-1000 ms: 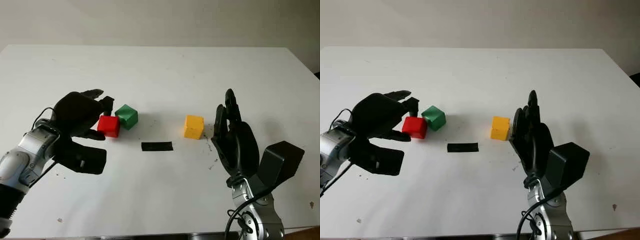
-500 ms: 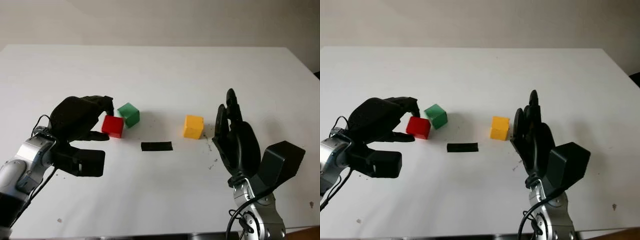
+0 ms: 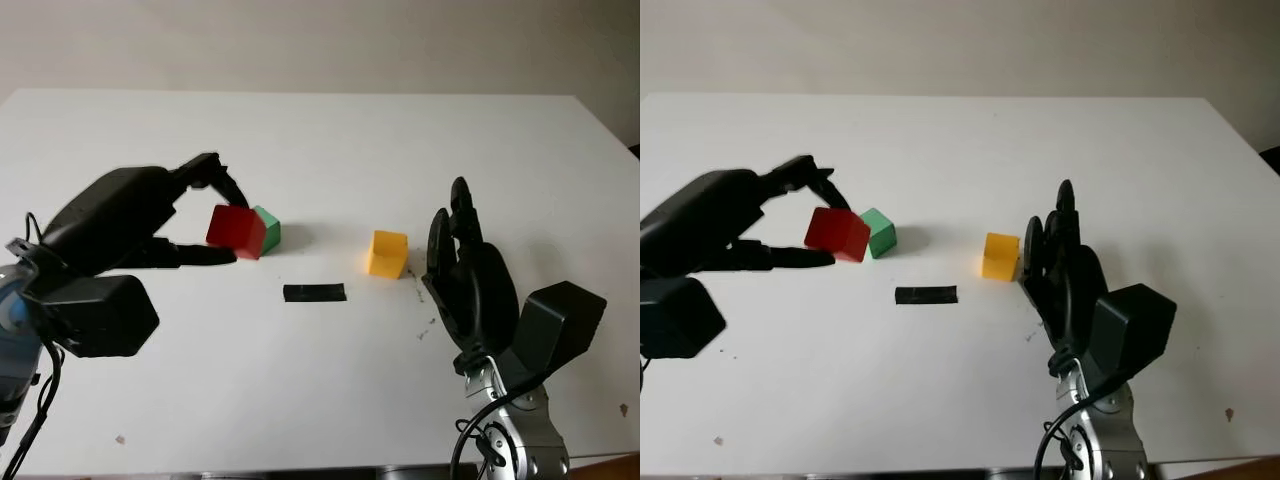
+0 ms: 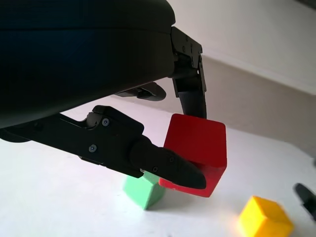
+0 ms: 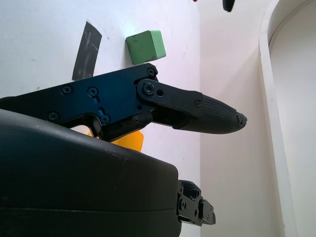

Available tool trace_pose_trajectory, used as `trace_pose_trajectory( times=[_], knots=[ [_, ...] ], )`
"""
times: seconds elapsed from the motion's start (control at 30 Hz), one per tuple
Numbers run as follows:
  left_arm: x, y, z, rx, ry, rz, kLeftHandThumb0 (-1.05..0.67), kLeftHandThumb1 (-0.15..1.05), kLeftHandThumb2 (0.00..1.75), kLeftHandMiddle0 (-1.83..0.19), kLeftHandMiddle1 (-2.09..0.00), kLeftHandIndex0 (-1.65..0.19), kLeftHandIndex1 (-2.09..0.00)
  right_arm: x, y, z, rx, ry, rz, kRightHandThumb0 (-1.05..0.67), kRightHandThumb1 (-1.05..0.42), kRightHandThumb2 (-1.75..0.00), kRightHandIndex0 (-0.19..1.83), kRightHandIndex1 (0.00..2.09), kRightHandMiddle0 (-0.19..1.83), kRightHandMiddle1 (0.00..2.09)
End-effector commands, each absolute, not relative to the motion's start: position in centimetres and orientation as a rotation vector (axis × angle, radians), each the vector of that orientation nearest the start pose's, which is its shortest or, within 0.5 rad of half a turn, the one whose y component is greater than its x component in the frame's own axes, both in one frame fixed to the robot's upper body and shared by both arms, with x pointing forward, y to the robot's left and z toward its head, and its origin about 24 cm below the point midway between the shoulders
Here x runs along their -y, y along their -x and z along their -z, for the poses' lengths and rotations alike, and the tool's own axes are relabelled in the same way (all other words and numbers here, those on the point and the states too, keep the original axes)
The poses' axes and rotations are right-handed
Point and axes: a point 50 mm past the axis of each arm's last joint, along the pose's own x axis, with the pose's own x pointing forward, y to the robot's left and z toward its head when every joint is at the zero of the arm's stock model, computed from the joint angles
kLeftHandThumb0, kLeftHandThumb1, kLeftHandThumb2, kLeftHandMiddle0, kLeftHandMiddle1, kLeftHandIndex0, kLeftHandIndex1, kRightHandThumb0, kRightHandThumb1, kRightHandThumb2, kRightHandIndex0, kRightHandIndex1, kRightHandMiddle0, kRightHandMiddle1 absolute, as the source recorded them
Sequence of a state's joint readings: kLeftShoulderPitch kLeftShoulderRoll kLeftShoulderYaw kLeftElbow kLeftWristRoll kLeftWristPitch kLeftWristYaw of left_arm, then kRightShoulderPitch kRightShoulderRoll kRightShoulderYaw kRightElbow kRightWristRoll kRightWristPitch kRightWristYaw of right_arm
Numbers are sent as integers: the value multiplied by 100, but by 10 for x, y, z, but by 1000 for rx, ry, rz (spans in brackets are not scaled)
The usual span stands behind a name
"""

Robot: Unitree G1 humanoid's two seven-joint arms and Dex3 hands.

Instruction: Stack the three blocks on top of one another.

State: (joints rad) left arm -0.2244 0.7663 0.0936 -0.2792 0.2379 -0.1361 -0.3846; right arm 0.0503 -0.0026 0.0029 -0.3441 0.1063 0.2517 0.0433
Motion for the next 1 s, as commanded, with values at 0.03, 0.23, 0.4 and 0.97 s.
trace_pose_trajectory(
  times=[0.03, 0.23, 0.4, 0.97],
  knots=[
    [-209, -264, -214, 510, -1085, 371, -40, 105, 8, -33, -4, -33, -129, 146, -240, -91, 66, -94, -58, -69, -105, -64, -19, 0, -19, 0],
    [-191, -278, -205, 520, -1044, 474, -40, 105, 10, -26, -4, -27, -144, 146, -239, -90, 64, -106, -52, -68, -105, -64, -19, 0, -19, 0],
    [-172, -294, -193, 473, -1071, 537, -44, 105, 17, -22, -4, -21, -160, 145, -239, -90, 60, -110, -47, -66, -105, -63, -19, 0, -19, 0],
    [-113, -302, -163, 481, -1324, 488, -35, 105, 8, -17, -5, -14, -161, 143, -237, -89, 60, -108, -33, -66, -105, -62, -19, 0, -19, 0]
  ],
)
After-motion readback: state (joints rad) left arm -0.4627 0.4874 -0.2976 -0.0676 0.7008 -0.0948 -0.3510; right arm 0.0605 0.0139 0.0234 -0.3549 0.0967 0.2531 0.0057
